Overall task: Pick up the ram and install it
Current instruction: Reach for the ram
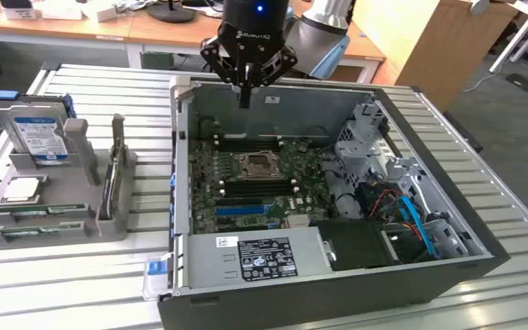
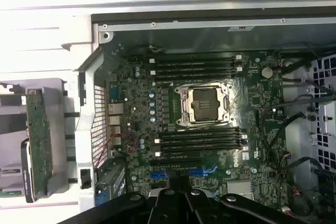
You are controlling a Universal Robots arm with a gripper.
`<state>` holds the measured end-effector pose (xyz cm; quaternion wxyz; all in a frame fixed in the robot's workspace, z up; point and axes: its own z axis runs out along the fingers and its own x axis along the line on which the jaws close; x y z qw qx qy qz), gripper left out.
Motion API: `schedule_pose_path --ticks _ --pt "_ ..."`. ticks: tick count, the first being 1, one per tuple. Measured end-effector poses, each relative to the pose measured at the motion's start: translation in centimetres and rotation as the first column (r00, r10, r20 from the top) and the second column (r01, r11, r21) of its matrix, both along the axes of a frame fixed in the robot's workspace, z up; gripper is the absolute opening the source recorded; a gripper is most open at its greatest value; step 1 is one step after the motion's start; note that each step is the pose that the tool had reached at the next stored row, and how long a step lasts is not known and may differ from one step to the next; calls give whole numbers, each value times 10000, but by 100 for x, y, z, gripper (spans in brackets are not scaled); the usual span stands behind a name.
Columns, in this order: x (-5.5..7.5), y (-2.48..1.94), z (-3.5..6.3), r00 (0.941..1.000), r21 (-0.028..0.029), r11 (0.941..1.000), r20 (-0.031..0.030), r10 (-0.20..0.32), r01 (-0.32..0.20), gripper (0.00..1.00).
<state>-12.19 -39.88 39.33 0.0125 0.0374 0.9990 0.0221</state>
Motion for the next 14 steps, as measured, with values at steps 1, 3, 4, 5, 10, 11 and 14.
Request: schedule_pose_path --ticks 1,3,4,5,10,11,14 --pt "0 0 0 10000 0 10000 0 0 0 11" --pt "0 0 0 10000 0 10000 0 0 0 11" --pt "0 0 0 10000 0 10000 -1 0 0 11" --pt "0 0 0 10000 0 10000 0 0 0 11" --pt "0 0 0 10000 0 10000 0 0 0 11" --pt "0 0 0 10000 0 10000 0 0 0 11" --pt "-15 0 -2 10000 2 10000 2 -2 2 11"
